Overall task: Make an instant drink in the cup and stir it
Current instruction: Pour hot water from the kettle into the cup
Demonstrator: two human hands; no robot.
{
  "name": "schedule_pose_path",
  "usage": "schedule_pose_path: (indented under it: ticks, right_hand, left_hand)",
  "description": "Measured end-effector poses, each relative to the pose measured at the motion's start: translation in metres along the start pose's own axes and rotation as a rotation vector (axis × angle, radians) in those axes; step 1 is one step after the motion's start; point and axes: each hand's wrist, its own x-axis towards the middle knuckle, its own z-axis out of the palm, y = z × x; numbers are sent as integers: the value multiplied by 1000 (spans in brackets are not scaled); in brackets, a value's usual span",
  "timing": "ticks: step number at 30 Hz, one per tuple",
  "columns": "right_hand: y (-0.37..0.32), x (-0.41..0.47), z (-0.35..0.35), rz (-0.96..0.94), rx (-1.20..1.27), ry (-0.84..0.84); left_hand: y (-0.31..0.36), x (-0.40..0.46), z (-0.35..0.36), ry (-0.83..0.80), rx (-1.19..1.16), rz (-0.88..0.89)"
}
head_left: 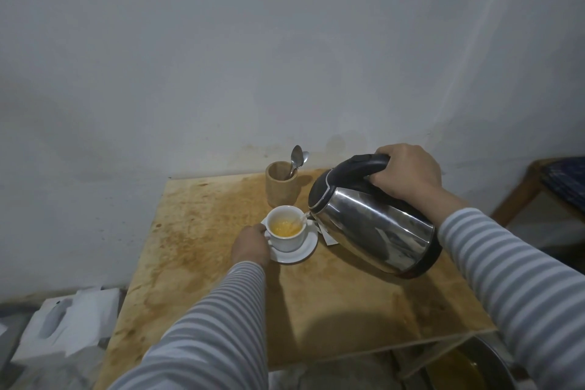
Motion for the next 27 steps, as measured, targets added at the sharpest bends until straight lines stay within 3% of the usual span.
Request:
schedule_pose_path:
  ticks: [27]
  right_hand:
    - [-6, 6, 3, -39, 19, -11]
  left_hand:
    - [-6, 13, 2, -30, 5, 13]
